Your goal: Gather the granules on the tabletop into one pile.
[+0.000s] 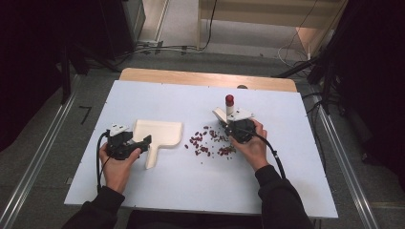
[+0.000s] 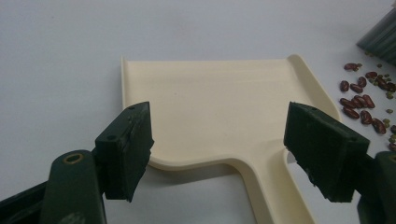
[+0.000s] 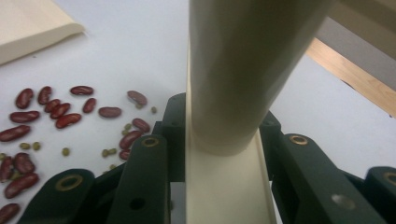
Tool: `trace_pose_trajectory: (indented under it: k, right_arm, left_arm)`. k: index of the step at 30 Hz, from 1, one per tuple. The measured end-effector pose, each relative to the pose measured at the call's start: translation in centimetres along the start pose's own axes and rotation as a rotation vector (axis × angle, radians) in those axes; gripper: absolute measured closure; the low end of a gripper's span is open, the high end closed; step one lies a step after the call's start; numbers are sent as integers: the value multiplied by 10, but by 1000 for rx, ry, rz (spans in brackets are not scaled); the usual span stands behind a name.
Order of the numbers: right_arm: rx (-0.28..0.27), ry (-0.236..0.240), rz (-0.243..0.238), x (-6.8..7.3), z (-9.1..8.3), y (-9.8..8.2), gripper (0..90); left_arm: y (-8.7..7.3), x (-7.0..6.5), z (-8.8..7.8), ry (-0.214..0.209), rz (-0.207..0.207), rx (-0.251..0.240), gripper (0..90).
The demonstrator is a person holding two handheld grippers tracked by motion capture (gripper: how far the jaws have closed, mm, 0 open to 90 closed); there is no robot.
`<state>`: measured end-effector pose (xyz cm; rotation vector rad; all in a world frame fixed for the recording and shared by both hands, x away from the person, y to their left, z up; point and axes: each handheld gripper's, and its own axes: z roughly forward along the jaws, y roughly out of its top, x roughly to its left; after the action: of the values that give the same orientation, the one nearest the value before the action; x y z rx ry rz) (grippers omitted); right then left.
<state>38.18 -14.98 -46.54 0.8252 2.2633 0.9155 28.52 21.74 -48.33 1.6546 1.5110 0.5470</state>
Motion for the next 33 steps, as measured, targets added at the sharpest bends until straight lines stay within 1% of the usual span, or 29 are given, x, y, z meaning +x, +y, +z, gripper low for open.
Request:
trace_pose_trajectory:
  k: [9,13,14,16,20,21,26,29,30,33]
  right_arm:
    - [-15,38,-55,18,-4,2,644]
    - [-27,61,-62,25,-5,4,644]
    - [-28,67,-58,27,-5,4,644]
    - [-30,72,-68,31,-6,5,644]
    - [-33,84,-66,36,-8,6,644]
    - [-39,73,-72,35,-8,6,644]
    - [-55,59,-35,26,-8,12,644]
    - [-58,58,-48,21,-3,16,644]
    - [-54,56,-47,21,-1,17,643]
    - [-42,53,-70,21,8,19,644]
  left_arm:
    - [0,0,0,-6,0,-3,246]
    - [0,0,-1,-6,-1,-6,246]
    - [1,0,-1,-6,-2,-6,246]
    - [0,0,-1,-9,-3,-10,246]
    - [0,0,-1,-12,-8,-8,246]
    - [0,0,-1,-12,-9,-9,246]
    - [0,0,-2,-12,-11,-11,246]
    - [0,0,-1,-14,-10,-9,246]
    - [0,0,-1,-15,-11,-10,246]
    - [0,1,-1,-12,-11,-8,246]
